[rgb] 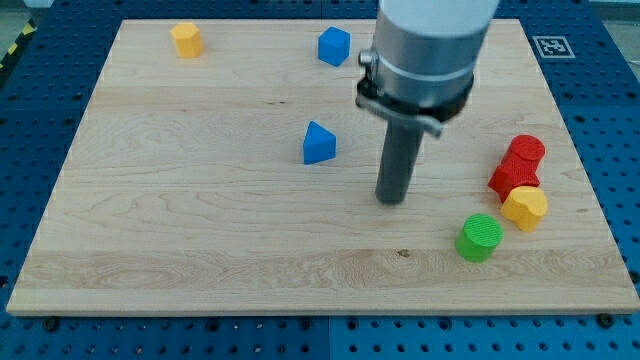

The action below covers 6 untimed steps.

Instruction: Point your arm to the center

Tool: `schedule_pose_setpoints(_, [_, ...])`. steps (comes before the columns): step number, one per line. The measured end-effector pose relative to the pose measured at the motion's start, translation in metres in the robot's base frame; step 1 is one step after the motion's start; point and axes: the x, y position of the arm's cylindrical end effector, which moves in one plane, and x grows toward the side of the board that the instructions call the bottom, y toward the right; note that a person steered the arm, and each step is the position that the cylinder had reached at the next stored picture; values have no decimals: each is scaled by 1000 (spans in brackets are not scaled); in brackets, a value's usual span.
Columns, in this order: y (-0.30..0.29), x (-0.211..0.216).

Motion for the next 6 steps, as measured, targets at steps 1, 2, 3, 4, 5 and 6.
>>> schedule_pose_setpoints(1, [7, -65])
schedule_pose_setpoints(2, [9, -94])
schedule_pose_setpoints(3, [28, -94])
schedule_pose_setpoints(4, [63, -100])
schedule_pose_setpoints(5, [63, -100])
schedule_pose_setpoints(6, [18, -108])
